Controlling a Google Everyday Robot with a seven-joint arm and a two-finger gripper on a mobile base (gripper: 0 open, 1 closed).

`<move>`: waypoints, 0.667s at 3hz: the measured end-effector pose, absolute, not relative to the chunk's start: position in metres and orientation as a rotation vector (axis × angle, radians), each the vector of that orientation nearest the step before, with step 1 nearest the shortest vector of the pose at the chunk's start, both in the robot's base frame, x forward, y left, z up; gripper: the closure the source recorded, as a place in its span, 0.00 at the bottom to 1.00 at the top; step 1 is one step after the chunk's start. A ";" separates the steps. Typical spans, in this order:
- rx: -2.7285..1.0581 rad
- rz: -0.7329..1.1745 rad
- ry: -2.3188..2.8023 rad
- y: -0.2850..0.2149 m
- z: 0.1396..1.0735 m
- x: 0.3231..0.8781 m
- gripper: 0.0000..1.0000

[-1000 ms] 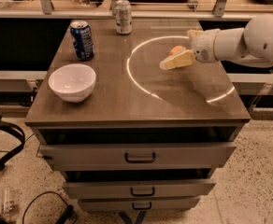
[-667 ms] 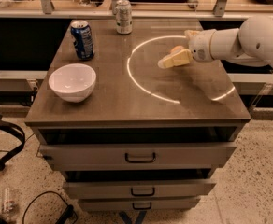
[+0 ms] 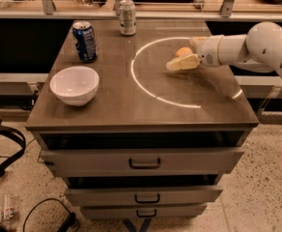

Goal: Place orange into white bowl

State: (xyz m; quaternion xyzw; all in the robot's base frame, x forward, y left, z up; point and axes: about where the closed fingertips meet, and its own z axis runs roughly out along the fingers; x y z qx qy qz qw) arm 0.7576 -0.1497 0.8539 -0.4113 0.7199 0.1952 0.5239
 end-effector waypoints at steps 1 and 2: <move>-0.987 0.470 1.740 -0.148 0.840 0.757 0.39; -0.991 0.476 1.741 -0.144 0.837 0.758 0.70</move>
Offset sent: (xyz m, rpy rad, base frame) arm -0.0003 0.0016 -0.0138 -0.0066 0.0151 -0.0012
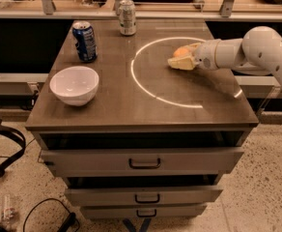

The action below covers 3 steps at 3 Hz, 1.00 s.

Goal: Place orange into white bowl

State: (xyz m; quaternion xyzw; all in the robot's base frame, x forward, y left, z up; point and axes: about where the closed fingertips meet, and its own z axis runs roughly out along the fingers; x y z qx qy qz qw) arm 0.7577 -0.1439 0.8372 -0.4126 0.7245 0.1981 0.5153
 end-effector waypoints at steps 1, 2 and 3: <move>-0.994 0.480 1.740 -0.141 0.836 0.758 0.94; -0.997 0.483 1.740 -0.139 0.835 0.758 1.00; -1.021 0.469 1.727 -0.138 0.856 0.764 1.00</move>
Offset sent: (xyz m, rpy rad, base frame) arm 0.0003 0.0024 -0.0010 0.0006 0.0015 0.0034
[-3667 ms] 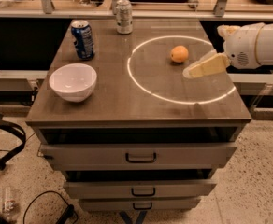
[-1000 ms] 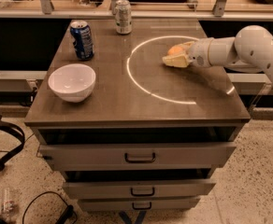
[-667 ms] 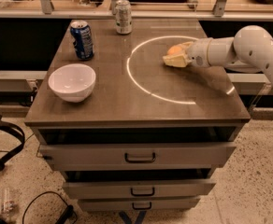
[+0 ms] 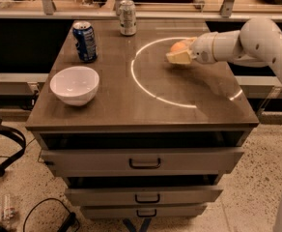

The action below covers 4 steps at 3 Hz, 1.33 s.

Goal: Place orange into white bowl

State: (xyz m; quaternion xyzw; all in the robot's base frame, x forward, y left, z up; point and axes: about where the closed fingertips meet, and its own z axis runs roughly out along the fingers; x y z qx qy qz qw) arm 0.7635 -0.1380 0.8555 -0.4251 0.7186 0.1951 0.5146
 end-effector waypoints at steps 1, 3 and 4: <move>-1.043 0.479 1.697 -0.134 0.896 0.768 1.00; -1.015 0.569 1.637 -0.112 0.960 0.737 1.00; -1.014 0.612 1.615 -0.083 0.977 0.703 1.00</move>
Offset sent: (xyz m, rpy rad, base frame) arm -0.0134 0.0121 0.1173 0.0863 -0.0072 0.0559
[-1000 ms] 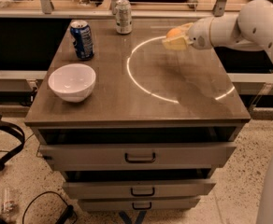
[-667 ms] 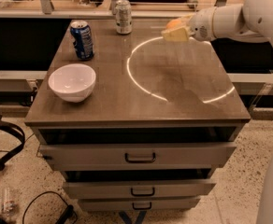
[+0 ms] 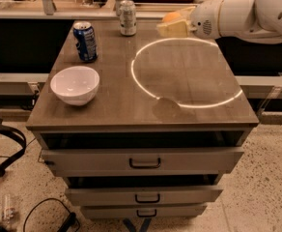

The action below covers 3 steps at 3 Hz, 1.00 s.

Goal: Place orange into white bowl

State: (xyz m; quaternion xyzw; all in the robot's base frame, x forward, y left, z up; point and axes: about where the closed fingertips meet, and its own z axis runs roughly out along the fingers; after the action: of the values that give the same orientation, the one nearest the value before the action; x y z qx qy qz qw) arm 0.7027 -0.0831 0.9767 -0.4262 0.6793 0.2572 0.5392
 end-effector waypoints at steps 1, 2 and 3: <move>-1.036 0.678 1.594 -0.044 0.982 0.667 1.00; -1.057 0.761 1.550 -0.009 0.988 0.646 1.00; -1.074 0.859 1.494 0.024 0.996 0.631 1.00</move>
Offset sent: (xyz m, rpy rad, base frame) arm -0.0840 0.1204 0.0219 0.1679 0.0358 0.2253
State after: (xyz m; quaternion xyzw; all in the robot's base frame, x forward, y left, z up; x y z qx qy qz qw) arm 0.6314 0.0239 0.9956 -0.4492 0.6250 0.3595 0.5275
